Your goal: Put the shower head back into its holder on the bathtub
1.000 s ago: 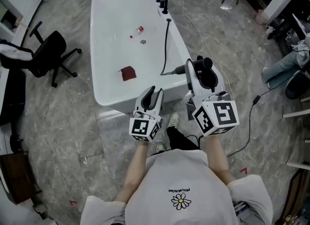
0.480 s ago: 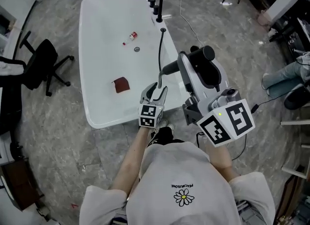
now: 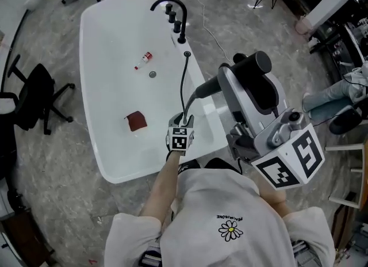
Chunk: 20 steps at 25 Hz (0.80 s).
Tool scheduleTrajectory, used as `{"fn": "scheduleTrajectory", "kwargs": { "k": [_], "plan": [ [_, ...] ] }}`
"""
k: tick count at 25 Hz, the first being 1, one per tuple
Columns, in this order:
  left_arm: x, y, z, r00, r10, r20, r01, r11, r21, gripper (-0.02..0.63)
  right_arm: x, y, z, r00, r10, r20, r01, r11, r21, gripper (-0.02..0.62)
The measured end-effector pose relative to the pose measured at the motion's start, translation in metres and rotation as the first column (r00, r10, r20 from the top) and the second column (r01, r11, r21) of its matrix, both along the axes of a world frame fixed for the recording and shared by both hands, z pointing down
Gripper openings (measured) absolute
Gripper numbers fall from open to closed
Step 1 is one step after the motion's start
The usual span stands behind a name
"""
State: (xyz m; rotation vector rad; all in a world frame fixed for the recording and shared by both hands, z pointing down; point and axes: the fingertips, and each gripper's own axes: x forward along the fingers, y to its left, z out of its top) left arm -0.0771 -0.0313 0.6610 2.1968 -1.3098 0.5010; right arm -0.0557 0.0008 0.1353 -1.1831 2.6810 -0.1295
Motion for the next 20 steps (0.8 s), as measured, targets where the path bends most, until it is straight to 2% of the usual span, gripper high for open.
{"fn": "scheduleTrajectory", "kwargs": {
  "k": [2,4,5,6,8,11,14,16,17,20],
  "plan": [
    [-0.01,-0.009,0.026,1.0,-0.018,0.011,0.019,0.997,-0.078,0.142,-0.004,-0.013,-0.002,1.0,0.002,-0.001,-0.002,1.0,0.002,0.14],
    [-0.022,-0.015,0.047,0.998,-0.043,0.036,0.048,0.987,-0.153,0.067,-0.002,-0.026,-0.003,1.0,0.016,-0.001,-0.016,1.0,0.003,0.14],
    [-0.028,-0.018,0.053,0.997,-0.052,0.049,0.06,0.983,-0.176,0.056,0.0,-0.033,-0.004,1.0,0.024,-0.003,-0.024,1.0,0.0,0.14],
    [-0.032,-0.019,0.056,0.996,-0.06,0.06,0.07,0.98,-0.187,0.007,0.002,-0.039,-0.004,1.0,0.03,-0.008,-0.03,1.0,-0.007,0.14],
    [-0.043,-0.024,0.054,0.993,-0.097,0.071,0.108,0.979,-0.175,-0.002,0.009,-0.049,0.0,0.999,0.04,-0.025,-0.04,0.999,-0.02,0.14],
    [-0.064,-0.064,0.023,0.977,-0.205,0.058,0.208,0.977,-0.056,-0.002,0.024,-0.067,0.014,0.996,0.061,-0.061,-0.063,0.998,-0.031,0.14],
    [-0.075,-0.122,-0.039,0.973,-0.23,0.021,0.227,0.968,0.104,-0.002,0.038,-0.085,0.033,0.996,0.064,-0.069,-0.069,0.995,-0.073,0.14],
    [-0.072,-0.151,-0.082,0.981,-0.194,-0.019,0.195,0.962,0.189,-0.002,0.047,-0.097,0.039,0.998,0.059,-0.038,-0.063,0.993,-0.097,0.14],
    [-0.068,-0.156,-0.097,0.987,-0.16,-0.015,0.16,0.96,0.228,0.0,0.052,-0.102,0.041,0.998,0.058,-0.016,-0.059,0.993,-0.103,0.138],
    [-0.037,-0.14,-0.101,0.993,-0.013,0.114,-0.021,0.956,0.292,0.0,0.062,-0.115,0.04,0.998,0.056,0.02,-0.054,0.994,-0.097,0.14]
  ]
}}
